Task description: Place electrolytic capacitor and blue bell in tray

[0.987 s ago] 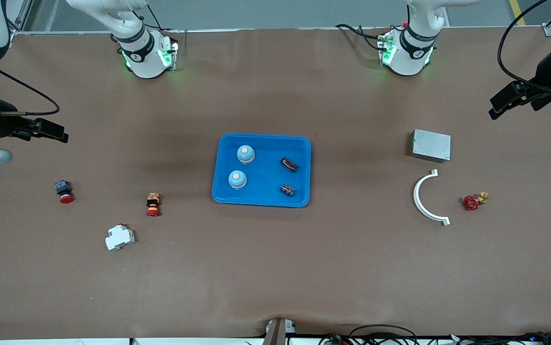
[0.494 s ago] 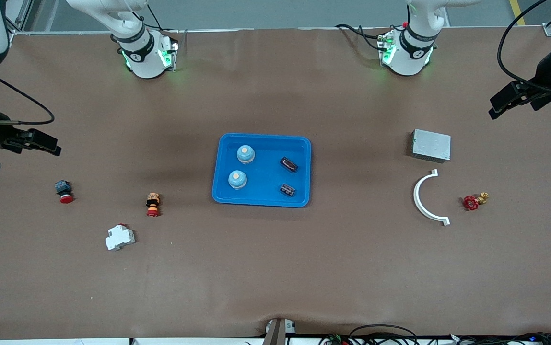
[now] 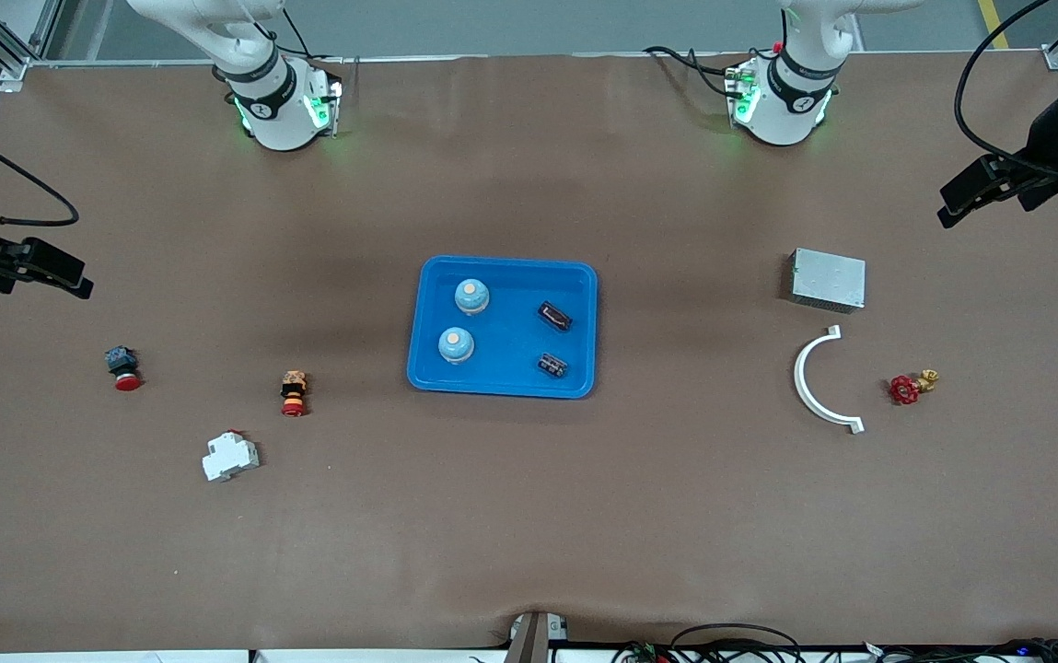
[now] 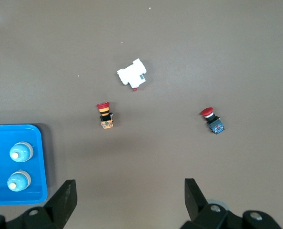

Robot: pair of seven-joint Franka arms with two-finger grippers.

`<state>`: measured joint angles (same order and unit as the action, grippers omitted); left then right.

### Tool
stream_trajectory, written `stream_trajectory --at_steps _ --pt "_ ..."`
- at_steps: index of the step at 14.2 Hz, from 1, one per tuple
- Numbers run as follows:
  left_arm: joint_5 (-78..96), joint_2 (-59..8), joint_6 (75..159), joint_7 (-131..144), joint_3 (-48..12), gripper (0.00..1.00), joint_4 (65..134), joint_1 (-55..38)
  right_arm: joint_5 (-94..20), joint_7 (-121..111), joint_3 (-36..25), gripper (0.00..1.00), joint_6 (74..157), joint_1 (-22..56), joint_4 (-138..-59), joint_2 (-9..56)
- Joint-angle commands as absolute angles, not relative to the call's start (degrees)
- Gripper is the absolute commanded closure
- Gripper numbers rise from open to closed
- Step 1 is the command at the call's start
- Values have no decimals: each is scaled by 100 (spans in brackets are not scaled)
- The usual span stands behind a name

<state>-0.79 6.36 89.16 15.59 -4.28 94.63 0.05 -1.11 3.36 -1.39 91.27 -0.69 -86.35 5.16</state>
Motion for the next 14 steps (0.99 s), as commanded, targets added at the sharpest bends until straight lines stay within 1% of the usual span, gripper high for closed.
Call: stream_trajectory --at_steps 1,3,5,9,14 --pt "9 721 8807 1485 -422 0 9448 44 -254 396 -62 0 9175 -316 -8971 309" --pt "9 712 8807 1485 -431 0 9440 35 -334 378 -70 0 9464 -360 -9524 -112" --pt "9 703 8815 1468 -431 0 9413 35 -334 378 -62 0 10043 -325 -10420 -718" --pt "9 659 8815 1468 -439 0 9404 18 -255 334 -35 0 10055 -316 -10152 -668" --pt "18 633 8807 906 -439 0 9378 26 -123 325 -35 0 9775 -308 -9818 -528"
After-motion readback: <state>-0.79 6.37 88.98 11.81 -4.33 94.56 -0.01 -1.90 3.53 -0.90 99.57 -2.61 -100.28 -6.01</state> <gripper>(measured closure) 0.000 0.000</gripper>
